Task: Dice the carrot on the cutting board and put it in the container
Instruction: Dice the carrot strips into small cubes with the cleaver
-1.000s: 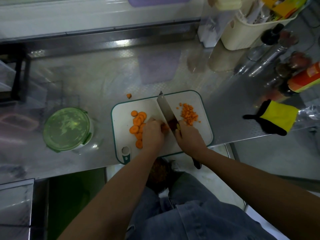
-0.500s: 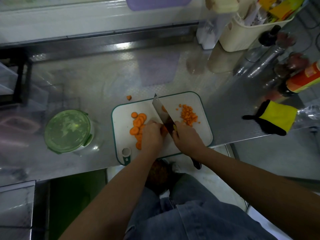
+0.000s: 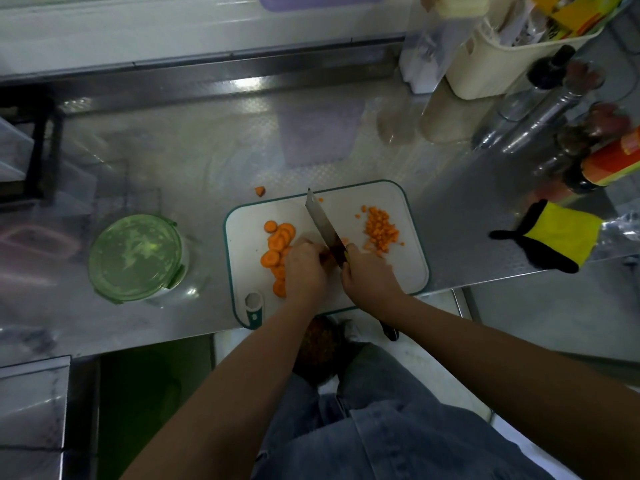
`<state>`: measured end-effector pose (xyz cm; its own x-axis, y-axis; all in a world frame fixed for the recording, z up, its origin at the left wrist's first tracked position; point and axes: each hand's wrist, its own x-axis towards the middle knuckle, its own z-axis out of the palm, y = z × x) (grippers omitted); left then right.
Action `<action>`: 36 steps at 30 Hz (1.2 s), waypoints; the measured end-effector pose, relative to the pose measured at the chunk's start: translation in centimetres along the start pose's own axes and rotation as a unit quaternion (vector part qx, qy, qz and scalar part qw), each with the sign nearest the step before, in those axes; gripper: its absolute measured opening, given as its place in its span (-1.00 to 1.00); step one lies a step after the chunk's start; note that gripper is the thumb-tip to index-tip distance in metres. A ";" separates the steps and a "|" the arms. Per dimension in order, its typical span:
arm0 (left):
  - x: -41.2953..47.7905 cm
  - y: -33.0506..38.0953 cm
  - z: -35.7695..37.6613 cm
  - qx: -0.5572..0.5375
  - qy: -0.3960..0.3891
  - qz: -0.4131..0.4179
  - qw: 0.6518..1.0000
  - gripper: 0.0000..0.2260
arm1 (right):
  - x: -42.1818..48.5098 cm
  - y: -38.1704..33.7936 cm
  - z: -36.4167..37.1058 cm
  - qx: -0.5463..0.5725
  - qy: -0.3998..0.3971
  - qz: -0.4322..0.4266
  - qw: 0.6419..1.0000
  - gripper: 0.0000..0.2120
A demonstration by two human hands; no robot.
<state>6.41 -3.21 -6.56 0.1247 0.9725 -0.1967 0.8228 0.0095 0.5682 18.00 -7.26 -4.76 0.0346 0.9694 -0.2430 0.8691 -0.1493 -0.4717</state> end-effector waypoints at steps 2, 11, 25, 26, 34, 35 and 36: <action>0.1 -0.1 -0.2 -0.004 0.000 -0.008 1.000 -0.89 | 0.0 -0.1 0.3 -0.003 0.004 0.006 1.000 -0.65; 0.1 -0.2 -0.3 -0.017 -0.005 -0.007 1.000 -0.92 | 0.0 0.5 0.2 0.024 0.035 0.017 0.999 -0.77; -0.4 -0.5 -0.5 -0.030 -0.010 -0.014 0.999 -0.88 | -0.5 -0.2 -0.8 0.006 0.016 -0.009 1.000 -0.75; -0.4 -0.5 -0.4 -0.034 -0.010 -0.017 0.999 -0.88 | -0.6 -0.1 -0.7 0.004 0.012 -0.008 1.000 -0.72; -0.4 -0.3 -0.3 -0.053 -0.006 -0.028 0.998 -0.86 | -0.5 -0.7 0.0 0.023 0.004 0.013 1.000 -0.71; -0.4 -0.3 -0.4 -0.053 -0.007 -0.029 0.998 -0.86 | -0.4 -0.7 0.0 0.021 0.001 0.016 1.000 -0.71; -0.4 -0.3 -0.4 -0.050 -0.007 -0.029 0.998 -0.86 | -0.2 -0.7 0.1 0.020 0.000 0.018 1.000 -0.69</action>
<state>5.88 -3.48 -6.32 0.0871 0.9661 -0.2431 0.7694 0.0898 0.6325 17.33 -7.42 -4.46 0.0654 0.9633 -0.2604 0.8467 -0.1917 -0.4963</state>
